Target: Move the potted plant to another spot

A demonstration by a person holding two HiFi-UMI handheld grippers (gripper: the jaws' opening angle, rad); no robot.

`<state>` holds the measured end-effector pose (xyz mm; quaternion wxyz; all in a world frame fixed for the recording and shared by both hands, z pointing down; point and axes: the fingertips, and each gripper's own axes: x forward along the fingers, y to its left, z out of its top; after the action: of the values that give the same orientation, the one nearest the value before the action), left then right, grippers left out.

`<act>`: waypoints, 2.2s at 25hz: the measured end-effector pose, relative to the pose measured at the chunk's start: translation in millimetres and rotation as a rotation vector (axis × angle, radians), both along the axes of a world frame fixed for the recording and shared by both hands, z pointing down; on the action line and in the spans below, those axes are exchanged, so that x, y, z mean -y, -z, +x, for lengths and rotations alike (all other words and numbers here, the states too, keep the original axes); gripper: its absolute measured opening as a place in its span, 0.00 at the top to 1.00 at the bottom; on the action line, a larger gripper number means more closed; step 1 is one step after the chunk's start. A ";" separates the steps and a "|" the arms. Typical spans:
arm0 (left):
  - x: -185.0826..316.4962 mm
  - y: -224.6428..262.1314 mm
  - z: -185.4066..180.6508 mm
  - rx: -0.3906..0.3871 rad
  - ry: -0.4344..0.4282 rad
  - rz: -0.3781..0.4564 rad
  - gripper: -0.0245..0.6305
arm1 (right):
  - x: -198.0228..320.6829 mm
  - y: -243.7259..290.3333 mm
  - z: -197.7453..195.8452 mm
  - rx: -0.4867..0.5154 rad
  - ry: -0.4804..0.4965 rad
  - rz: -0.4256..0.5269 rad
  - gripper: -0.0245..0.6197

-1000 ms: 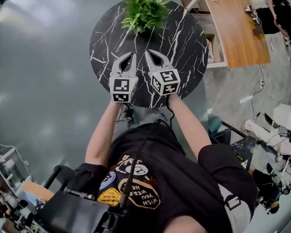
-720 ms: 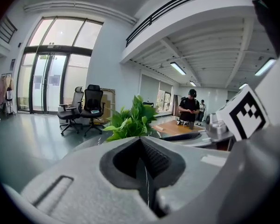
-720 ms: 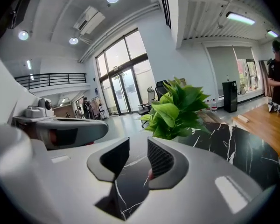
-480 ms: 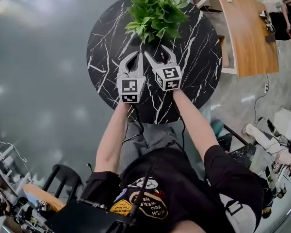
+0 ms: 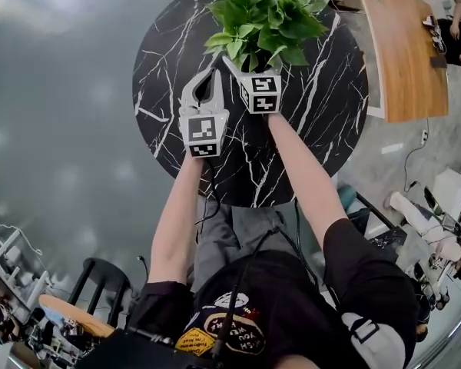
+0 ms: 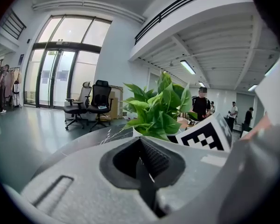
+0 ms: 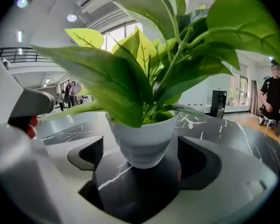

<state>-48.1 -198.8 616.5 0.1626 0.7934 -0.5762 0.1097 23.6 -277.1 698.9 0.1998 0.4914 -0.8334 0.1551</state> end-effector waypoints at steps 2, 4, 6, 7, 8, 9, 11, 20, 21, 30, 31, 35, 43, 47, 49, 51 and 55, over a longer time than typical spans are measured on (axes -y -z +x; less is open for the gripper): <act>1.1 -1.6 -2.4 -0.008 0.002 -0.004 0.96 | 11.4 -1.8 -3.7 0.003 -0.006 0.011 0.20; 1.0 -3.8 -4.9 -0.022 0.011 -0.011 0.96 | 22.0 -2.8 -8.1 -0.001 -0.008 0.034 0.20; 0.7 -5.3 -6.6 -0.044 0.026 -0.022 0.96 | 29.6 -1.3 -8.9 -0.009 -0.021 0.054 0.21; 0.1 -5.5 -6.6 -0.052 0.030 -0.027 0.96 | 31.1 0.6 -8.5 -0.011 -0.028 0.062 0.21; -0.8 -5.6 -6.1 -0.056 0.029 -0.030 0.96 | 31.0 1.5 -8.1 -0.012 -0.032 0.066 0.21; -2.0 -5.7 -5.0 -0.053 0.022 -0.030 0.96 | 29.6 0.3 -7.5 -0.013 -0.034 0.067 0.22; -3.0 -6.3 -2.0 -0.037 0.005 -0.026 0.96 | 27.9 -2.6 -6.7 -0.010 -0.033 0.070 0.22; 2.0 -5.4 14.2 -0.046 -0.032 -0.026 0.96 | 41.5 -2.3 17.0 -0.011 -0.058 0.070 0.22; 2.4 -4.9 18.0 -0.047 -0.039 -0.025 0.96 | 44.3 -2.2 24.8 -0.012 -0.070 0.070 0.22; 5.2 -2.5 55.6 -0.043 -0.108 -0.025 0.96 | 69.0 3.1 140.2 -0.030 -0.222 0.073 0.22; 5.1 -1.2 58.6 -0.041 -0.115 -0.025 0.96 | 71.2 4.4 158.3 -0.034 -0.242 0.074 0.22; 5.0 0.6 65.6 -0.037 -0.129 -0.029 0.96 | 77.5 3.7 244.5 -0.053 -0.351 0.069 0.22; -2.3 -8.6 48.8 -0.015 -0.094 -0.047 0.96 | 67.5 5.2 348.9 -0.054 -0.541 0.047 0.22; -6.8 -9.3 24.4 -0.011 -0.060 -0.051 0.96 | 76.9 5.3 298.3 -0.060 -0.450 0.056 0.22; -11.7 -11.2 7.9 -0.002 -0.030 -0.056 0.96 | 80.8 5.4 246.7 -0.059 -0.363 0.064 0.22; -20.7 -11.1 -11.2 -0.004 0.011 -0.062 0.96 | 77.7 3.7 181.4 -0.051 -0.255 0.066 0.22; -40.8 -5.4 -55.5 -0.010 0.109 -0.066 0.96 | 59.5 -1.0 37.6 -0.015 -0.043 0.059 0.22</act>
<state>-103.5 -158.0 621.9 0.1974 0.7556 -0.6138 0.1155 61.1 -336.5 699.9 0.1878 0.5162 -0.8253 0.1310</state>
